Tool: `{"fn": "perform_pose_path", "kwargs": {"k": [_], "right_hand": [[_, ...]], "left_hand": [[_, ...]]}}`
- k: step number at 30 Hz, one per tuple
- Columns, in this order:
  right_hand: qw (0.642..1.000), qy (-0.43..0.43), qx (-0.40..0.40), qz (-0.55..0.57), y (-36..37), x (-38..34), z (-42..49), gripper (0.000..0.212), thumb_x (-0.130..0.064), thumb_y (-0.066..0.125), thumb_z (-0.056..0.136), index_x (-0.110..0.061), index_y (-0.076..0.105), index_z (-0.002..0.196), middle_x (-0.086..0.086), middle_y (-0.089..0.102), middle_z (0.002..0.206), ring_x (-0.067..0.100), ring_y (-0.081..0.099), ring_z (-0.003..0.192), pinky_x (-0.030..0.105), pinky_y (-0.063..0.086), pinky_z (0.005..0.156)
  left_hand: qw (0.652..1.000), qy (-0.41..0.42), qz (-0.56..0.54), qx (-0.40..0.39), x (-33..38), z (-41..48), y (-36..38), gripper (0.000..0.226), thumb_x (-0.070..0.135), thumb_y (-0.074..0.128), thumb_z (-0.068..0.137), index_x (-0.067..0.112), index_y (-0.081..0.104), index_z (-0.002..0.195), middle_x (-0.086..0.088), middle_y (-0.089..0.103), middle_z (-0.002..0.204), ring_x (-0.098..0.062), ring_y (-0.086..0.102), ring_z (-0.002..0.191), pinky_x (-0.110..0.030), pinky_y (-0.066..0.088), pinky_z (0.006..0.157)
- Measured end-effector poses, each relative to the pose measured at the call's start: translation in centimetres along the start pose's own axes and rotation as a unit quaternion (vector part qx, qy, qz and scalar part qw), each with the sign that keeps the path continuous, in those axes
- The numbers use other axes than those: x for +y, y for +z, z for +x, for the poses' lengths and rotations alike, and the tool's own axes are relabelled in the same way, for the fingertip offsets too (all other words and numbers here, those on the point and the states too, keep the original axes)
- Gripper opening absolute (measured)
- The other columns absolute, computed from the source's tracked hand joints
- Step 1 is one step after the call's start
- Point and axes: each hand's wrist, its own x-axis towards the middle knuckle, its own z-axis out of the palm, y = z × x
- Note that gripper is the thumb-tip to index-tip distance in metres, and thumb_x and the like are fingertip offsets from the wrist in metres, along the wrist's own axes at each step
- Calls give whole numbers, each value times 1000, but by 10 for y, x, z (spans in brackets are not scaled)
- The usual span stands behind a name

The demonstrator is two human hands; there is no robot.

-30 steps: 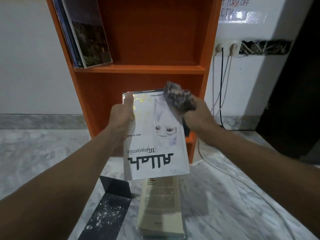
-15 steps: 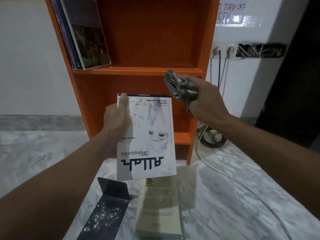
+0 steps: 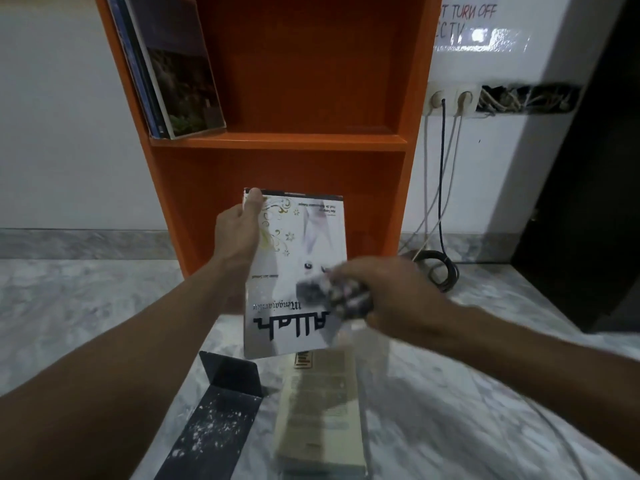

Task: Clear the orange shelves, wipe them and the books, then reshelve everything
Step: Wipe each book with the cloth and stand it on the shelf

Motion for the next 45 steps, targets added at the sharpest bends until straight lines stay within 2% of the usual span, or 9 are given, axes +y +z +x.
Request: {"fn": "perform_pose_path", "kwargs": {"k": [6,10,15,20,23,29,33,39,45], "right_hand": [[981,30,192,-24,-38,1,86,43,-2,59,84,-13,59,126,13,59,126,29,53,117,56,36,107],[983,-92,88,-135,30,-2,34,47,-27,30,88,-21,59,124,11,44,144,33,38,133,50,39,105],[967,-120,-213,-70,53,-10,-39,29,-7,60,86,-18,67,112,6,64,115,23,63,101,36,54,85],[985,-18,171,-1,-19,0,33,46,6,71,76,-13,66,117,9,69,113,15,63,92,33,59,79],[968,-2,249,1,-34,-6,78,46,2,65,80,-12,62,124,7,67,114,11,59,93,28,53,85],[985,-143,-25,-90,85,-16,2,39,-6,57,87,-9,60,127,22,48,139,42,44,128,55,41,101],[955,-202,-208,-69,78,-15,-45,34,-9,70,74,-18,68,106,6,67,109,25,64,93,37,56,73],[984,-13,175,4,3,-22,50,42,-2,72,77,-12,65,118,10,68,112,24,63,99,31,51,88],[995,-22,95,13,43,-21,72,45,-14,53,88,-17,54,133,10,49,140,25,48,126,53,44,103]], "left_hand": [[997,-2,-62,-49,15,-8,24,39,40,50,100,14,61,74,10,59,58,-1,54,49,-17,41,49],[988,-35,-151,-27,26,-8,23,29,34,59,97,10,66,81,-2,69,76,-14,67,67,-32,57,72],[987,-56,-150,-10,16,-1,7,45,37,64,93,-5,67,108,-18,74,100,-38,71,94,-57,55,88],[985,-79,-152,-24,13,-6,4,49,37,70,87,-8,67,105,-25,71,103,-44,69,96,-60,53,88],[985,-81,-152,-32,19,-12,10,30,32,66,91,4,72,84,-13,75,79,-30,72,74,-45,58,78],[974,-82,-211,10,25,0,1,34,30,71,87,-1,69,98,-23,72,104,-39,71,94,-60,55,84],[977,-77,-184,70,13,13,-13,32,37,75,79,6,69,88,-15,73,98,-33,71,91,-59,54,88],[984,-82,-145,62,10,15,-12,34,47,72,75,13,66,76,-10,66,85,-25,62,78,-47,54,81],[983,-61,-165,48,19,10,2,31,31,67,90,8,62,69,-15,65,79,-26,65,71,-43,59,69]]}}
